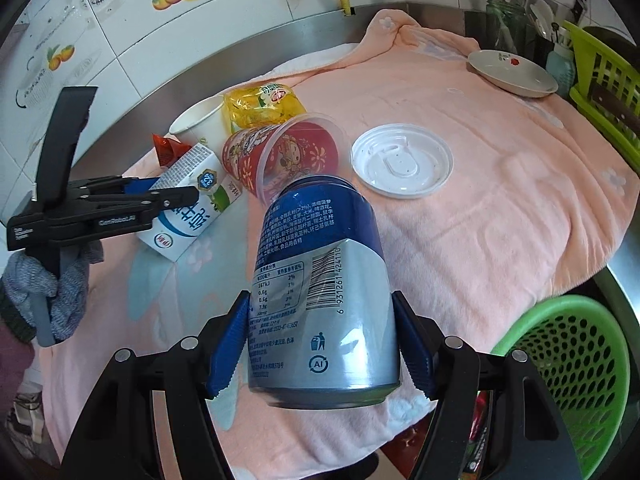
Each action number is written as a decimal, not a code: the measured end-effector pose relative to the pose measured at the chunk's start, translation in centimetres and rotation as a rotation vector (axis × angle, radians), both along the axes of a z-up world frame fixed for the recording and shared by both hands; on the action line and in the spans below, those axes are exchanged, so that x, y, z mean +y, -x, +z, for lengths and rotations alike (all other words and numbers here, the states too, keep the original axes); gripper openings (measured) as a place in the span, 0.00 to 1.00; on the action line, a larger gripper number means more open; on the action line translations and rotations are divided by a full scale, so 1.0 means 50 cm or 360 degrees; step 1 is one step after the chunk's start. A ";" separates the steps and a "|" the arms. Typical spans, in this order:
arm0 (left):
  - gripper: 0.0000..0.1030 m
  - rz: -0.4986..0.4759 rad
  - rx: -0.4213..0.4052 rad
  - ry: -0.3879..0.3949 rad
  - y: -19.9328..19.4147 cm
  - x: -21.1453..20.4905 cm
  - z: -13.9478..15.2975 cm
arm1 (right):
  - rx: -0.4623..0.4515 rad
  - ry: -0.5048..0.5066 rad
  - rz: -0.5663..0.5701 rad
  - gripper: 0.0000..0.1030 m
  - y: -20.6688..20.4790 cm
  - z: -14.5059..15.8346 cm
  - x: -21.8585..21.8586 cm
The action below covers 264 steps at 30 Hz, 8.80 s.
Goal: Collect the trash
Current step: 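Grasp the silver-blue can with the right tool while the left tool grasps the white milk carton, then lower the silver-blue can into the green basket and open the right tool, then lower the milk carton into the green basket and open the left tool, then move both tools back over the trash on the towel, then grasp the clear plastic cup by its rim with the left tool, then grasp the white paper cup with the right tool, then drop the paper cup into the basket with the right tool while the left carries the clear cup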
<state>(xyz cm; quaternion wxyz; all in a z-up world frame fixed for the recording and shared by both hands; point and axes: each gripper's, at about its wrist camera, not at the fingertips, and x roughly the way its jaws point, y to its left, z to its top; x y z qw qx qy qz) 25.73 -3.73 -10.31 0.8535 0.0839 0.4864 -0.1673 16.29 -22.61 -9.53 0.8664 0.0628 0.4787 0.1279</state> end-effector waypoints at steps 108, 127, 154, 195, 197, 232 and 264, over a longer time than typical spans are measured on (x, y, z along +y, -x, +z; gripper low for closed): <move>0.65 0.0157 -0.0132 0.0276 0.209 -0.085 0.068 | -0.0161 0.0128 -0.0302 0.88 0.179 0.058 -0.253; 0.79 0.0378 -0.0166 0.0036 0.050 0.151 0.004 | -0.0182 0.0113 -0.0124 0.88 0.097 0.076 -0.080; 0.57 0.0290 -0.0255 0.0133 0.066 0.187 0.021 | -0.0265 0.0203 0.0287 0.88 -0.029 0.134 0.105; 0.57 0.0580 -0.0334 0.0241 0.167 0.358 0.080 | -0.0057 0.0139 0.0708 0.88 -0.388 0.080 0.332; 0.57 0.0573 -0.0339 0.0242 0.168 0.356 0.082 | -0.0070 0.0161 0.0706 0.88 -0.389 0.076 0.337; 0.57 0.0274 -0.0402 0.0304 0.208 0.226 0.132 | -0.0371 0.0019 0.0448 0.69 -0.089 0.246 0.159; 0.57 -0.0504 -0.0241 0.0398 0.354 -0.270 0.127 | 0.0168 0.0018 -0.0656 0.80 0.204 -0.040 -0.463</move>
